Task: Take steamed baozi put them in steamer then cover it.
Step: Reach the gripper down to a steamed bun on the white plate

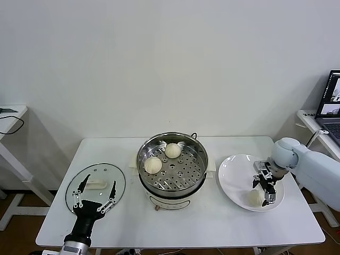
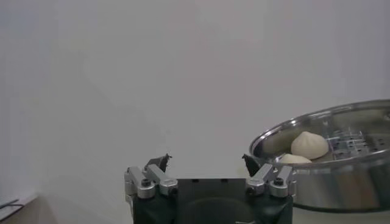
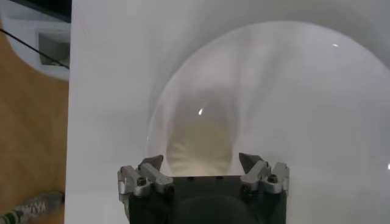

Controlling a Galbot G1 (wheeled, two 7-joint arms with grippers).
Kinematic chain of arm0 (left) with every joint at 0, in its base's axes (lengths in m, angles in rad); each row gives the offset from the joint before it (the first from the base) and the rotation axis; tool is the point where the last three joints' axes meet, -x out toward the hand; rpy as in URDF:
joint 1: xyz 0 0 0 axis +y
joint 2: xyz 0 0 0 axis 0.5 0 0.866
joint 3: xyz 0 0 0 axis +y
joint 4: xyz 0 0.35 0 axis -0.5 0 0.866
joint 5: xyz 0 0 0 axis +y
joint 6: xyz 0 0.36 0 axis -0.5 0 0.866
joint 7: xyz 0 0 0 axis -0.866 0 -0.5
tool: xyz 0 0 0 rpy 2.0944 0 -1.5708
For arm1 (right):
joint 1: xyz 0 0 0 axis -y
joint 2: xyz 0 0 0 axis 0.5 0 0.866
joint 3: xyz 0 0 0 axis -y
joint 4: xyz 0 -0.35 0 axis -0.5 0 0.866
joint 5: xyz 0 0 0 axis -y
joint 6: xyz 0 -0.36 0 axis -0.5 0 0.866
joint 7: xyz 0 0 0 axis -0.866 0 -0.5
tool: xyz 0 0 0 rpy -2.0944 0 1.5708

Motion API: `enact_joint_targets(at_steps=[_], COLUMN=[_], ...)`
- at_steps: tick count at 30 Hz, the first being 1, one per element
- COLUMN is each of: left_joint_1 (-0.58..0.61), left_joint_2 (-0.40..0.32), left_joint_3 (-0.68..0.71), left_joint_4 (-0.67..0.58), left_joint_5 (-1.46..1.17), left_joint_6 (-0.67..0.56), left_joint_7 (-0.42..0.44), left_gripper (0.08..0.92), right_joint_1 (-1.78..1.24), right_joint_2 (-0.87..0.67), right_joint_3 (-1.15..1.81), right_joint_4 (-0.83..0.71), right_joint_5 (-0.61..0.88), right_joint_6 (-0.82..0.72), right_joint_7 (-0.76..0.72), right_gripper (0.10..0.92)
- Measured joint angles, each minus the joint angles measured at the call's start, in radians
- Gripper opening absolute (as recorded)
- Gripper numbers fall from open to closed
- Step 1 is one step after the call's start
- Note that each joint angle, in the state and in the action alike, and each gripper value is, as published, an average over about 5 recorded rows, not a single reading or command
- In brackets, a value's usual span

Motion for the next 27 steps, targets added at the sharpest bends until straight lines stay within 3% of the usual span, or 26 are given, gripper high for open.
enact_joint_targets(at_steps=[9,18,27], left_joint_1=[-0.006,-0.004,-0.006], left_joint_2=[-0.002,-0.001,-0.002], left_joint_3=[0.004,0.002,0.003], left_joint_4=[0.002,0.003,0.004], left_joint_5=[0.000,0.000,0.000], left_joint_6=[0.000,0.000,0.000], left_joint_7=[0.000,0.000,0.000], left_gripper=[0.823,0.823,0.823], right_joint_1=[-0.022,-0.035,-0.039], right_joint_2=[0.011,0.023,0.019], right_joint_3=[0.019,0.033,0.045], right_joint_4=[-0.009,-0.018,-0.017], right_joint_5=[-0.021,-0.030,-0.028], right_joint_6=[0.006,0.008,0.009], right_joint_7=[0.000,0.007,0.007], right_gripper=[0.814,0.658,0.628])
